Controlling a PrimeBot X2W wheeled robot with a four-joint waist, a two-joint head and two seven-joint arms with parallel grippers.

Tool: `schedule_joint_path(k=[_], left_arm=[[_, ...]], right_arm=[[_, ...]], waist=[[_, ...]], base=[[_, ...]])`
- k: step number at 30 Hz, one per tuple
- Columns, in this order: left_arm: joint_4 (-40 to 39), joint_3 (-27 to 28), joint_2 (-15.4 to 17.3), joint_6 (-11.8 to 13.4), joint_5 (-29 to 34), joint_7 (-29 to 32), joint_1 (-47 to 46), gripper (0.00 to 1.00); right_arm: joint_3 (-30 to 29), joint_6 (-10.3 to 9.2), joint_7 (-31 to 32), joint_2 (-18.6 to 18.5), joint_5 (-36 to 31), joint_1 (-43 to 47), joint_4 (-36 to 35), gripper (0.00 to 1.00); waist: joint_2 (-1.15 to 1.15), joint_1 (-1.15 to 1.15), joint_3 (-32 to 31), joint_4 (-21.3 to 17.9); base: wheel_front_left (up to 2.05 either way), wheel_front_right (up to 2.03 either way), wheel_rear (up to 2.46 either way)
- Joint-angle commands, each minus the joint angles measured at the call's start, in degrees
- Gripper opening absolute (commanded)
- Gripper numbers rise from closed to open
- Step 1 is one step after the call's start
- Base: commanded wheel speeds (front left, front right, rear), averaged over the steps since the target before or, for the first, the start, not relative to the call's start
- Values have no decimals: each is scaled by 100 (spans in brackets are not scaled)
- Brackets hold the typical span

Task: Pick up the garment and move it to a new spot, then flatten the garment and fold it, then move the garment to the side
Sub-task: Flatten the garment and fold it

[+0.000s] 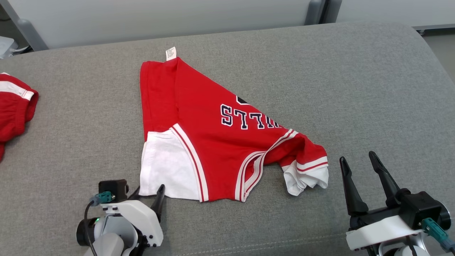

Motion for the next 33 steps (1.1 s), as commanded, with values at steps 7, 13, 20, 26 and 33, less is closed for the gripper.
schedule_joint_path(k=[7, 13, 20, 26, 33], left_arm=[[-37, 203, 169, -80, -63, -163, -266, 0], [-575, 762, 937, 258, -211, -306, 6, 0], [-1171, 1206, 1731, 547, -298, -66, 211, 0], [-1212, 1473, 1953, 639, -476, 39, 124, 0], [-636, 1651, 1830, 608, -687, -137, -1, 0]], right_arm=[[43, 41, -60, -12, -75, -179, -154, 100], [-122, 41, -60, 2, -85, -112, -197, 100], [-235, 41, -60, -1, -103, -127, -217, 100], [-217, 41, -60, -21, -112, -228, -192, 100], [-269, 41, -60, -29, -102, -225, -148, 100]], waist=[[0, 0, -5, 26], [0, 0, -9, 160], [0, 0, 30, 310], [0, 0, 91, 314], [0, 0, 122, 185]], base=[[0, 0, 0], [0, 0, 0], [0, 0, 0], [0, 0, 0], [0, 0, 0]])
